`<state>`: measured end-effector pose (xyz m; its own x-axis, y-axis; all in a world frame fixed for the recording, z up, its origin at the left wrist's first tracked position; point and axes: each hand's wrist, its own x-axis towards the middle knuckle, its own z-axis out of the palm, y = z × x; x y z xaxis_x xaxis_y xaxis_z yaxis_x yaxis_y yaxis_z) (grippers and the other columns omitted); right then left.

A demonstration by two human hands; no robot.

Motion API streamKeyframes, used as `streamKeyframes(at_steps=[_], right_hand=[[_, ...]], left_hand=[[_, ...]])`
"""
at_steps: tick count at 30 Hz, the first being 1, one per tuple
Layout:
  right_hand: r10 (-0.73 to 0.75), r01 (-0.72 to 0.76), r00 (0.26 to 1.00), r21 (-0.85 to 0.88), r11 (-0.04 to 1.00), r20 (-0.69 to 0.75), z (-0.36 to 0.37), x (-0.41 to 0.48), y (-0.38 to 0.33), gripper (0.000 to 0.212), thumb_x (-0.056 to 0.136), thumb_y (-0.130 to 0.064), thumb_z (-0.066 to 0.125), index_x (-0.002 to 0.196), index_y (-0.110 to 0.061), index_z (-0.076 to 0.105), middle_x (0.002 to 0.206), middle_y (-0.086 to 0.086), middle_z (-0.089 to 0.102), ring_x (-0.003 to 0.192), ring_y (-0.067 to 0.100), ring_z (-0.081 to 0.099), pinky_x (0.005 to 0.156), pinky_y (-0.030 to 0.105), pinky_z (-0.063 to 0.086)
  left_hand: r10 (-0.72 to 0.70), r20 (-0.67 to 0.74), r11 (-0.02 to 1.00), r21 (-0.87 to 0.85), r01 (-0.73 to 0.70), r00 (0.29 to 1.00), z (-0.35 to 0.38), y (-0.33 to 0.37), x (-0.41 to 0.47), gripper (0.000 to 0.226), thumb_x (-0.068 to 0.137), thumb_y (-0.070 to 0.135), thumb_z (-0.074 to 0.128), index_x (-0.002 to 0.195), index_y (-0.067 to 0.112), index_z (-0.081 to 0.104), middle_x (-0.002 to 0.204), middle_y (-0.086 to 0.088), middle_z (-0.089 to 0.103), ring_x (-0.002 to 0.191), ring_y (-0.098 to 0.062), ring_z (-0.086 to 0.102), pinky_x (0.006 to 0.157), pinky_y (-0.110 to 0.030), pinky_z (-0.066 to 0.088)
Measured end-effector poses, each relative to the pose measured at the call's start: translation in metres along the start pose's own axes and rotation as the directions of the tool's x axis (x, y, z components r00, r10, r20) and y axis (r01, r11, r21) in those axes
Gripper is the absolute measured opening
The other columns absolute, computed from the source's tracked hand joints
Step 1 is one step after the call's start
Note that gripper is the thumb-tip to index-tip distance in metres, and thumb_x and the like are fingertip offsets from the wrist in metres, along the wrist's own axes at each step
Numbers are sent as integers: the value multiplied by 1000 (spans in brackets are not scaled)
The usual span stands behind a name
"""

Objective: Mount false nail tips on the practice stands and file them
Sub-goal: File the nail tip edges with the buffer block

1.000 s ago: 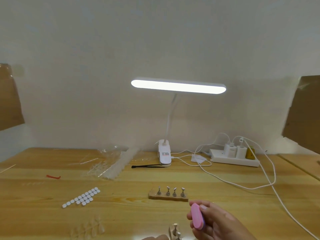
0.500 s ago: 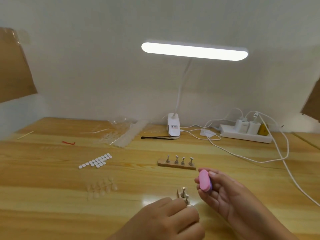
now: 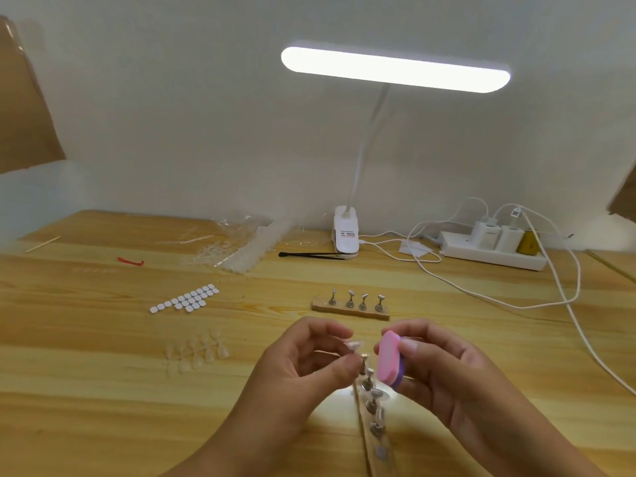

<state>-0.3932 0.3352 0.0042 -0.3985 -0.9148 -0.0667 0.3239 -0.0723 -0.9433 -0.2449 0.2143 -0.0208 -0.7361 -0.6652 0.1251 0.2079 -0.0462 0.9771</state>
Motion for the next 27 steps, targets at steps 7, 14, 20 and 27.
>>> streamKeyframes(at_steps=[7, 14, 20, 27], right_hand=[[-83, 84, 996, 36, 996, -37, 1, 1, 3, 15, 73, -4, 75, 88, -7, 75, 86, 16, 71, 76, 25, 73, 66, 24, 58], [-78, 76, 997, -81, 994, -21, 7, 0, 5, 23, 71, -21, 85, 89, -10, 76, 89, 17, 73, 81, 27, 73, 68, 25, 57], [-84, 84, 996, -88, 993, 4, 7, -1, 6, 23, 72, -20, 85, 91, -10, 76, 86, 13, 71, 79, 25, 72, 67, 25, 57], [-31, 36, 999, -110, 993, 41, 4, -1, 10, 36, 61, -29, 87, 91, -13, 75, 91, 14, 73, 84, 28, 73, 72, 28, 58]], left_hand=[[-75, 37, 994, -82, 78, 996, 1, 1, 0, 22, 55, 28, 84, 77, 23, 78, 89, -3, 78, 80, -9, 73, 69, -13, 52], [-35, 52, 999, -19, 36, 998, 1, 3, 0, 23, 54, 36, 81, 74, 25, 77, 88, -2, 78, 84, -11, 74, 71, -14, 52], [-51, 68, 997, 65, 47, 996, 0, 0, -1, 24, 59, 41, 77, 80, 29, 76, 82, -3, 77, 78, -13, 74, 70, -20, 56], [0, 67, 988, 152, -10, 998, -3, -2, -1, 26, 60, 49, 76, 82, 34, 76, 84, 1, 76, 81, -11, 73, 74, -21, 56]])
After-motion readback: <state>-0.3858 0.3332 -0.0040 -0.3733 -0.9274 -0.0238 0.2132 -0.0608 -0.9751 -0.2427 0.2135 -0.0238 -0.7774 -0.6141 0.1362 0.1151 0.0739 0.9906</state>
